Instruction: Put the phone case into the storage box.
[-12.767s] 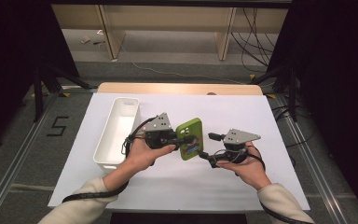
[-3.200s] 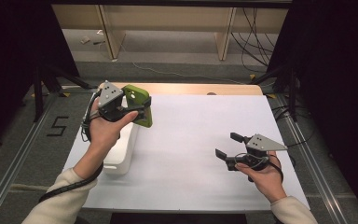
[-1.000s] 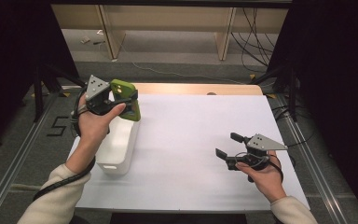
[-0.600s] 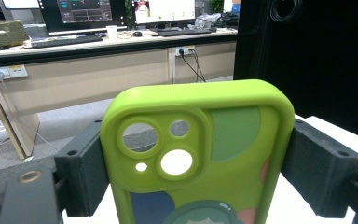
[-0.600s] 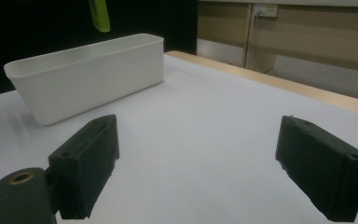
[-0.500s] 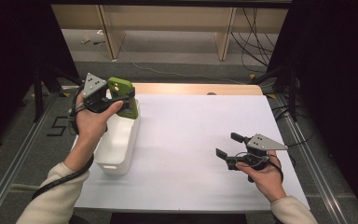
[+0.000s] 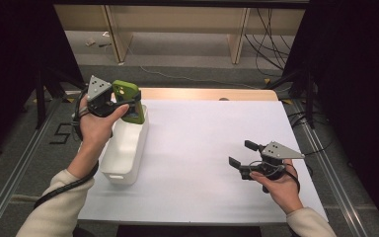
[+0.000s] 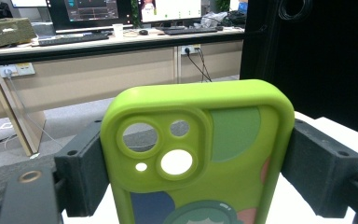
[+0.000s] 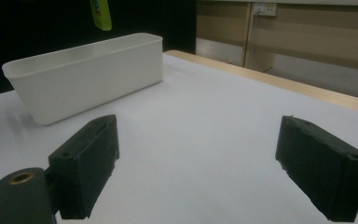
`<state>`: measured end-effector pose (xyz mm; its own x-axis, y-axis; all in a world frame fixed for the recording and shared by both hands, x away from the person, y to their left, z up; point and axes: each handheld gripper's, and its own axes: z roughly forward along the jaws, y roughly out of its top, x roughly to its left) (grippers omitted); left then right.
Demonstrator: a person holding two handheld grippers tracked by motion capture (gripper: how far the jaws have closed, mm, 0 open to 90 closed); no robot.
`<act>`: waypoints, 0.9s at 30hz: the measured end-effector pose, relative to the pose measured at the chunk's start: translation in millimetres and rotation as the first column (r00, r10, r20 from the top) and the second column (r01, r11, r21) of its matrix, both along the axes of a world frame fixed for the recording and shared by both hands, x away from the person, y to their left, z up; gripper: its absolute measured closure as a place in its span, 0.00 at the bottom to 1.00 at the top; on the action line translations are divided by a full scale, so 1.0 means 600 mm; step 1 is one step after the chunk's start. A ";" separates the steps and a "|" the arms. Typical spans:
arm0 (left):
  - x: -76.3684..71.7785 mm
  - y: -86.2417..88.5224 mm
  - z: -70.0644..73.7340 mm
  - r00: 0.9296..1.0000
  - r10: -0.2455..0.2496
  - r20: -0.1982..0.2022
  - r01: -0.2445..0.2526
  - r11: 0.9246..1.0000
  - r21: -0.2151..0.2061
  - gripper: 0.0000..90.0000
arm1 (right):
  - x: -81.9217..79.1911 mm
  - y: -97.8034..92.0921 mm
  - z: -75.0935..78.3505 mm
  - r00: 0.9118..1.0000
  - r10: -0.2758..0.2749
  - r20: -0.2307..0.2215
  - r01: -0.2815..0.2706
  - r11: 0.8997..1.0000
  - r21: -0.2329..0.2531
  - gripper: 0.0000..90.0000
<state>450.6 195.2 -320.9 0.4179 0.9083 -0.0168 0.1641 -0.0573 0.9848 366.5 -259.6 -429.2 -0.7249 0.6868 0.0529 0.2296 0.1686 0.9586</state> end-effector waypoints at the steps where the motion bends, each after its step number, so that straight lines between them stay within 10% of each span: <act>1: 0.001 0.000 0.001 1.000 0.001 0.000 -0.001 1.000 0.002 0.18 | 0.000 0.000 0.000 1.000 0.000 0.000 0.000 1.000 0.000 0.16; 27: 0.024 -0.002 0.002 1.000 0.009 -0.007 -0.008 1.000 0.009 0.18 | 0.000 0.000 -0.001 1.000 -0.001 -0.004 0.001 1.000 -0.006 0.16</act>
